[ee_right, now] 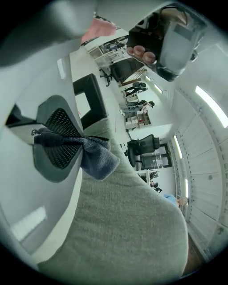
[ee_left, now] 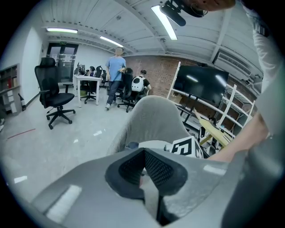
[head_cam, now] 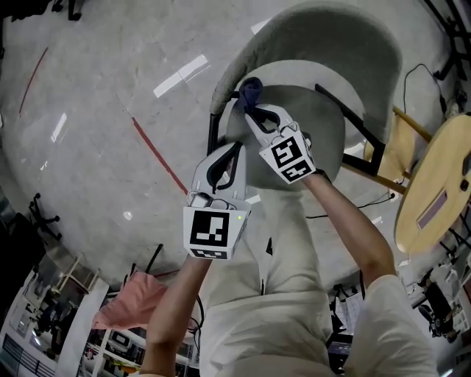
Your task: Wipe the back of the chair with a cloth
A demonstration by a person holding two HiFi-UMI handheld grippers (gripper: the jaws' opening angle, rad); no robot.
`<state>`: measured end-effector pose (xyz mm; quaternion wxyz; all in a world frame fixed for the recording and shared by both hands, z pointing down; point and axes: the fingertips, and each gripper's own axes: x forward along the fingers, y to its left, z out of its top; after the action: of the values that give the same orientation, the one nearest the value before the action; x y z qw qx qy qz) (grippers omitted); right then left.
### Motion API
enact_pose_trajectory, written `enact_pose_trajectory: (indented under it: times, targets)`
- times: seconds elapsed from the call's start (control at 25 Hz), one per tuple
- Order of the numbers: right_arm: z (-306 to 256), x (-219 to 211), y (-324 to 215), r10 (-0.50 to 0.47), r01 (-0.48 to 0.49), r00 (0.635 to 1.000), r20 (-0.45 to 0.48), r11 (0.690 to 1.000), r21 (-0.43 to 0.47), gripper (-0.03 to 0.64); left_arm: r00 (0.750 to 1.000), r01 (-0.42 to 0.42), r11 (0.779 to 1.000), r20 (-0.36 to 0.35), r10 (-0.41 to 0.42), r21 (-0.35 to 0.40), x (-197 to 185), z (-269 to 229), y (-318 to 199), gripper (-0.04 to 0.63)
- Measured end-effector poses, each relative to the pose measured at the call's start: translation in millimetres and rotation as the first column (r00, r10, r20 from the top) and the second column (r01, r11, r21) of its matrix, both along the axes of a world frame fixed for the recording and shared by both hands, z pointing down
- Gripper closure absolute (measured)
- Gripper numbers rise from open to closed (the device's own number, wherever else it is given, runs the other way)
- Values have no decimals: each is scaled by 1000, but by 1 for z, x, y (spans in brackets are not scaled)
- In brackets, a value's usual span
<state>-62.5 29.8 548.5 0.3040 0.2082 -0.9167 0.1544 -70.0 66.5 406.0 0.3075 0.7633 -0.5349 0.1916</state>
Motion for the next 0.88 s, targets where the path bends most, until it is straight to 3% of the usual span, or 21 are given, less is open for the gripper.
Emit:
enact_pose_trajectory:
  times: [0.28,0.52,0.88]
  targets:
    - [-78,38,-4,97,-97,995,25,995,-27,555,1000,-22,999,-7,23,29,6,-53,6,594]
    - [-157,57,-3,163,-164,985,59,986,19,555,997,-75,994,-23,77,74,18,-96,7,594]
    - [-274,91,31,337,-342,934,117,940,20,555,988,-127,988,-77,134,92,33,-173,38,594]
